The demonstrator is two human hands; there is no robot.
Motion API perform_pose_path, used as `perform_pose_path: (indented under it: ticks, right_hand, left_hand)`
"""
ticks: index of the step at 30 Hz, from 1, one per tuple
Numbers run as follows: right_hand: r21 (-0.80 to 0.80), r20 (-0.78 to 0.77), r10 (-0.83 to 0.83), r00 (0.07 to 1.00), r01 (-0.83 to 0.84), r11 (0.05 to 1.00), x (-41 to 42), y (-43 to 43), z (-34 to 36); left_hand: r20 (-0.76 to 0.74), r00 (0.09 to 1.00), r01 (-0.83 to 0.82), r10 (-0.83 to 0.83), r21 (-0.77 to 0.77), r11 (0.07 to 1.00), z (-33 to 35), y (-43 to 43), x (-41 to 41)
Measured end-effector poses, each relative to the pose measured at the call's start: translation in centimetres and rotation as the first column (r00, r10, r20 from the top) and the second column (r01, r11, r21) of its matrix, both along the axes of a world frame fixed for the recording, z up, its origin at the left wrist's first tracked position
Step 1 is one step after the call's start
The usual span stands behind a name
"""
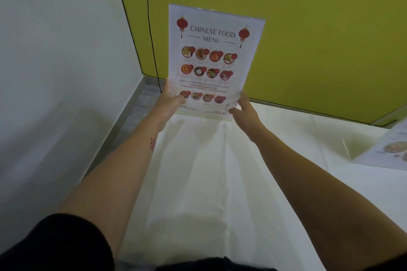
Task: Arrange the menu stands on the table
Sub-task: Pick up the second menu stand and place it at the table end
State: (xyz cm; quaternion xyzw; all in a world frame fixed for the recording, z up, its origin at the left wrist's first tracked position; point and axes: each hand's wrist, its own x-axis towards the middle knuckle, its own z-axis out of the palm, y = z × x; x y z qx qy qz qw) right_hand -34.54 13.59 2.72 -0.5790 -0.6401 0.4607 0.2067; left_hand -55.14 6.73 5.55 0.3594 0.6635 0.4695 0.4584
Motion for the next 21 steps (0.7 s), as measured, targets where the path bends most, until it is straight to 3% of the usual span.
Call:
perform_pose_path:
  ticks: [8,12,21]
  right_hand:
    - [0.097,0.112,0.038,0.993,-0.049,0.994,-0.58,-0.17,-0.21]
    - [0.147,0.174,0.029,0.984,-0.055,0.988,-0.52,-0.30,-0.39]
    - [0.162,0.309,0.060,0.949,-0.114,0.980,-0.13,-0.35,-0.57]
  left_hand:
    - [-0.157,0.987,-0.025,0.027,0.015,1.000,-0.10,-0.30,0.45]
    - [-0.158,0.987,-0.020,0.021,0.006,1.000,-0.53,-0.19,0.46]
    - [-0.284,0.958,-0.049,0.045,-0.004,0.999,-0.95,-0.08,0.15]
